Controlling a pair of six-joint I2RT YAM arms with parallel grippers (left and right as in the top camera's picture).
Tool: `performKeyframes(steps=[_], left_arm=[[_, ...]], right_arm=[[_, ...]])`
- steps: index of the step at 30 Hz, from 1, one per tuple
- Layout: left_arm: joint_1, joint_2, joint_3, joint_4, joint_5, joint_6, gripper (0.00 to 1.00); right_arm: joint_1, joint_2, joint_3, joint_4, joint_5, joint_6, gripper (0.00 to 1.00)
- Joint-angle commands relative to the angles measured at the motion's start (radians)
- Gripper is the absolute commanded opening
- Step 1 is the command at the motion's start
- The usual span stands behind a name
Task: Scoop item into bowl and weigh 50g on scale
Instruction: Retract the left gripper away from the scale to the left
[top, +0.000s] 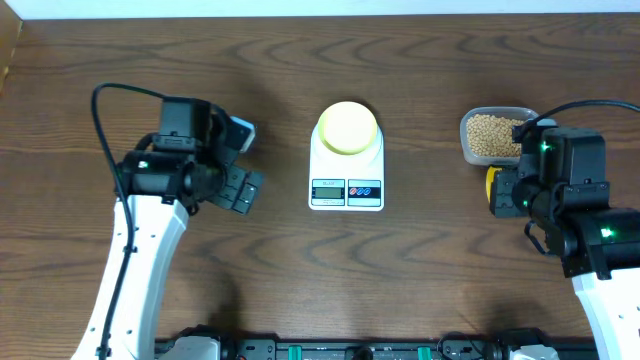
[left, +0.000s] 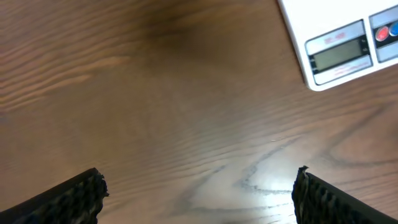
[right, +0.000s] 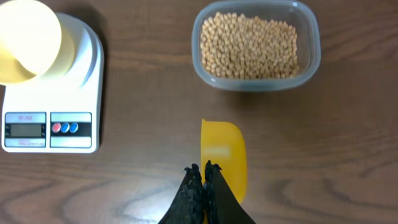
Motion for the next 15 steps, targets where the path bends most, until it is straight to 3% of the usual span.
performKeyframes(steps=[1, 15], left_arm=[[0.045, -0.006, 0.000, -0.002, 0.012, 0.031, 0.98], [0.108, -0.005, 0.000, -0.003, 0.013, 0.031, 0.98]], right_arm=[[-0.007, 0.000, 0.016, -0.014, -0.006, 0.010, 0.01], [-0.007, 0.000, 0.016, -0.014, -0.006, 0.184, 0.01]])
